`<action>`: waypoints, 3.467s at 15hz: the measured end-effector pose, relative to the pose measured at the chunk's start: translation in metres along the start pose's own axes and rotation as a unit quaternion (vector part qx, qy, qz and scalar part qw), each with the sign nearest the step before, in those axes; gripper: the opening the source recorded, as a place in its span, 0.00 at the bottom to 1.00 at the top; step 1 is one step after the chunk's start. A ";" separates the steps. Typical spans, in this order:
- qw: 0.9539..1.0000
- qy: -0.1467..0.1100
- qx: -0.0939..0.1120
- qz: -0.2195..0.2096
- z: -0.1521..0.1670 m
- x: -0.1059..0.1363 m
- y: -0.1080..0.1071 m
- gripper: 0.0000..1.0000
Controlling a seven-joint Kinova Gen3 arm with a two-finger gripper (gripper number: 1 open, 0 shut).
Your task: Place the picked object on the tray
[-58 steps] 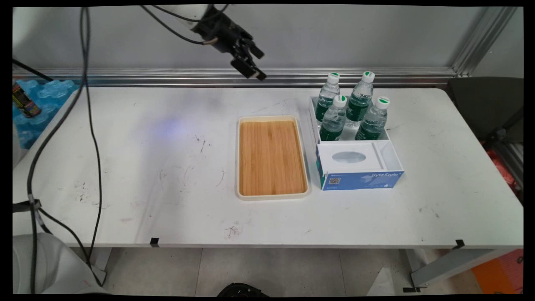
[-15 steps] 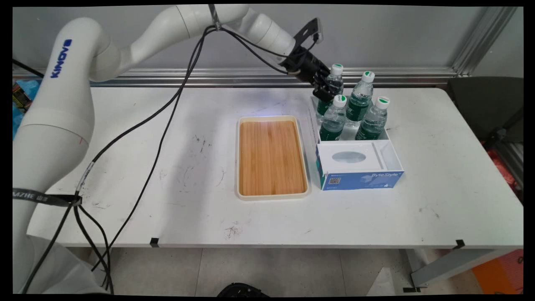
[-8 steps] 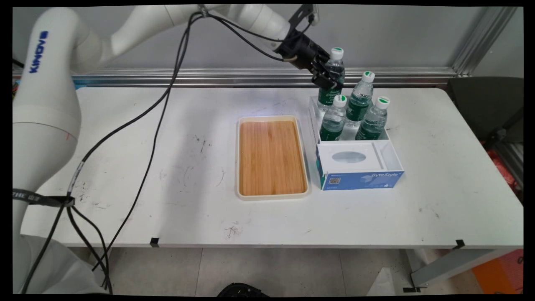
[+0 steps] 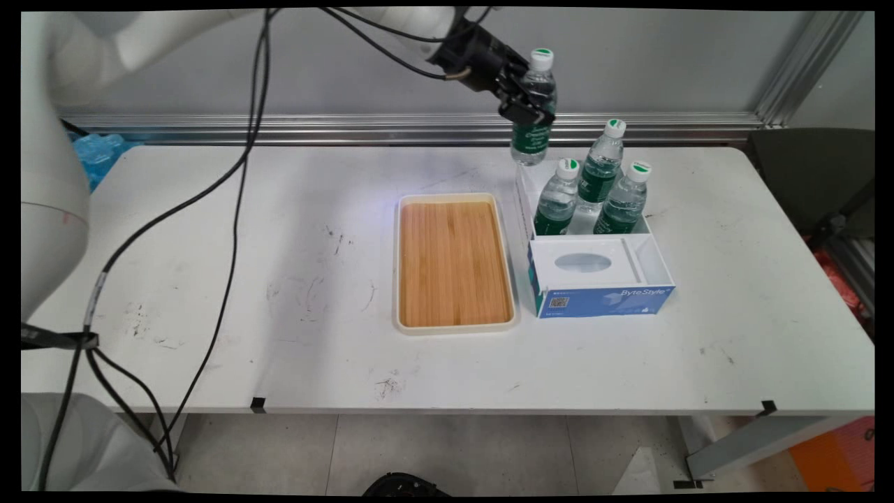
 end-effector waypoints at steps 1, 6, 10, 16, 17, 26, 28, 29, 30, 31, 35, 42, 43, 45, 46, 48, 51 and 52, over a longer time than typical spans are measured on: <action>1.000 -0.003 0.008 -0.003 -0.011 -0.001 0.005 0.00; 0.998 -0.020 0.043 -0.032 -0.056 -0.021 0.026 0.00; 0.996 -0.032 0.063 -0.060 -0.089 -0.050 0.046 0.00; 0.992 -0.055 0.073 -0.091 -0.118 -0.103 0.068 0.00; 0.991 -0.057 0.074 -0.094 -0.119 -0.108 0.069 0.00; 0.989 -0.063 0.074 -0.107 -0.104 -0.166 0.070 0.00; 0.990 -0.060 0.073 -0.107 -0.098 -0.170 0.068 0.00; 0.990 -0.058 0.073 -0.106 -0.095 -0.171 0.066 0.00; 0.990 -0.057 0.073 -0.105 -0.093 -0.172 0.065 0.00; 0.991 -0.054 0.072 -0.103 -0.089 -0.174 0.064 0.00; 0.992 -0.046 0.065 -0.098 -0.079 -0.177 0.062 0.00; 0.993 -0.035 0.055 -0.095 -0.064 -0.178 0.063 0.00; 0.994 -0.033 0.054 -0.093 -0.062 -0.178 0.063 0.00; 0.994 -0.029 0.052 -0.091 -0.059 -0.177 0.062 0.00; 0.994 -0.027 0.051 -0.090 -0.058 -0.177 0.062 0.00; 0.994 -0.025 0.051 -0.090 -0.057 -0.177 0.062 0.00; 0.994 -0.022 0.051 -0.090 -0.056 -0.178 0.062 0.00; 0.994 -0.021 0.051 -0.091 -0.056 -0.179 0.062 0.00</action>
